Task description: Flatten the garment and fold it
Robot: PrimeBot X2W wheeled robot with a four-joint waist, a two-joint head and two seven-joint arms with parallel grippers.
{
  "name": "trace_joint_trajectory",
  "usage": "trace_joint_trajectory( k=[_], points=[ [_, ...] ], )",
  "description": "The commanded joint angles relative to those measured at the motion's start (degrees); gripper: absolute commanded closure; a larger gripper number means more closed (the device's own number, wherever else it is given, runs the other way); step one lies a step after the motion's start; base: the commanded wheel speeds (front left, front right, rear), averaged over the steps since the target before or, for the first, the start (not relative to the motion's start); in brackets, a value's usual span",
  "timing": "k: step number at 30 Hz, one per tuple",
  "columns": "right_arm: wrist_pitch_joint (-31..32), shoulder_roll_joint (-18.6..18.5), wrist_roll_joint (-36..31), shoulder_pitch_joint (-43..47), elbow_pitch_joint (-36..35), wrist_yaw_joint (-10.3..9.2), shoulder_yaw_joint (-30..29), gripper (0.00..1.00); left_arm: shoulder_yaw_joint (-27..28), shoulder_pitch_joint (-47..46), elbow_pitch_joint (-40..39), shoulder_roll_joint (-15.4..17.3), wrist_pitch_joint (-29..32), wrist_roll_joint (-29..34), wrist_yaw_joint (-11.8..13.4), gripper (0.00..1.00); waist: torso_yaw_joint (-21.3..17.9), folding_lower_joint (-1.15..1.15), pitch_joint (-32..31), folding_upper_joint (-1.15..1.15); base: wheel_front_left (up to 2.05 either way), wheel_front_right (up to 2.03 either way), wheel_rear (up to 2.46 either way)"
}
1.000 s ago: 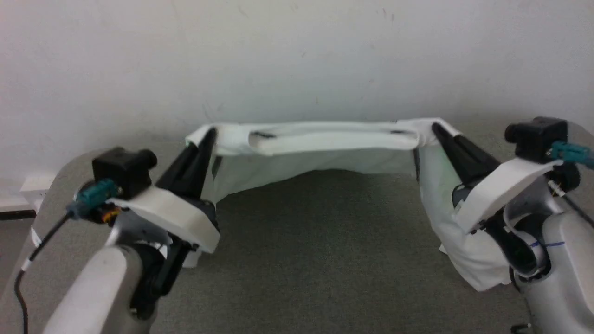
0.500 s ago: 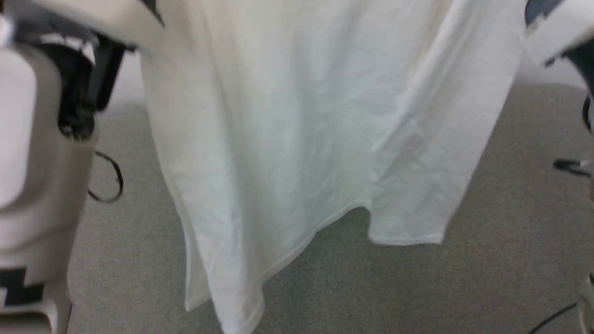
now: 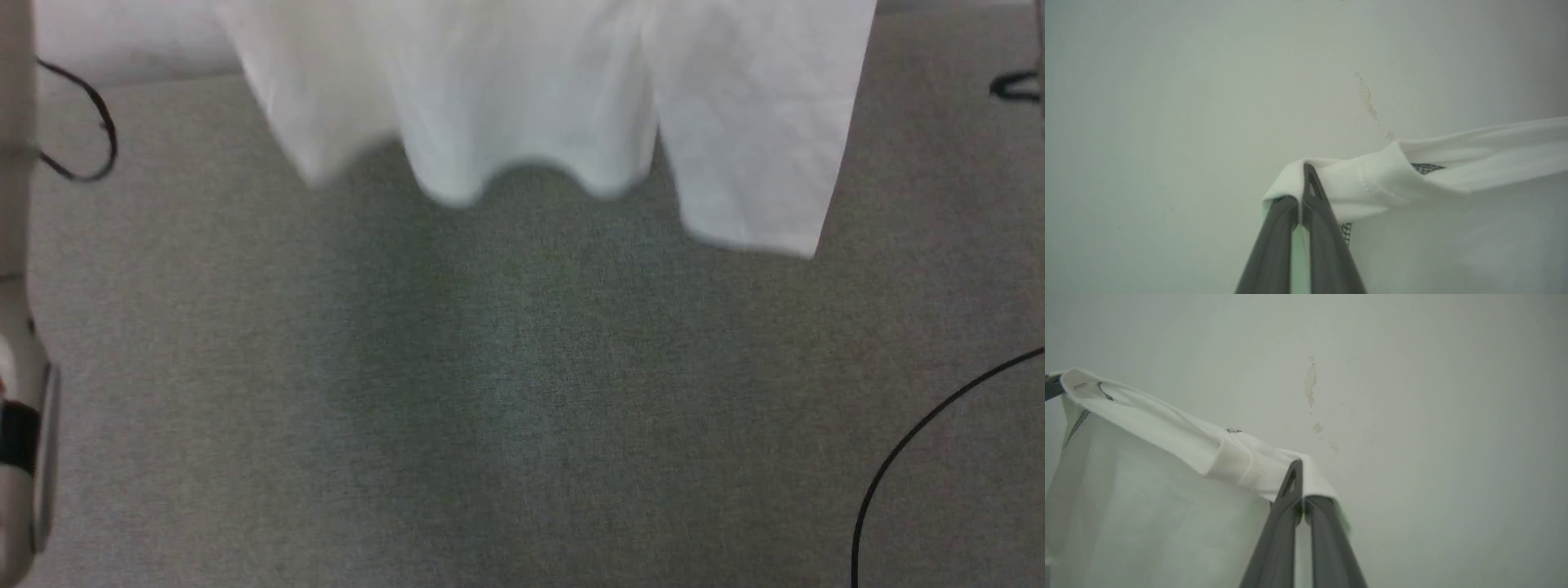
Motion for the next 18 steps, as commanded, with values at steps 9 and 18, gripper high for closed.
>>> trace_joint_trajectory(
  k=[9, 18],
  points=[
    [-10.25, 0.14, -1.36, -10.99, 14.94, -1.12, 2.85, 1.0, 2.85, -7.17, 13.03, 1.88, -5.21, -0.66, 0.05, 1.0, -2.52, -0.03, 10.84, 0.0, 0.0, 0.0, 0.0],
    [-13.21, 4.22, 2.41, -9.56, 26.35, -1.12, 9.02, 1.0, 3.93, -2.82, 22.58, -0.86, -9.11, -3.56, -0.55, 1.0, -1.48, -0.03, 13.21, 0.0, 0.0, 0.0, 0.0]
  ],
)
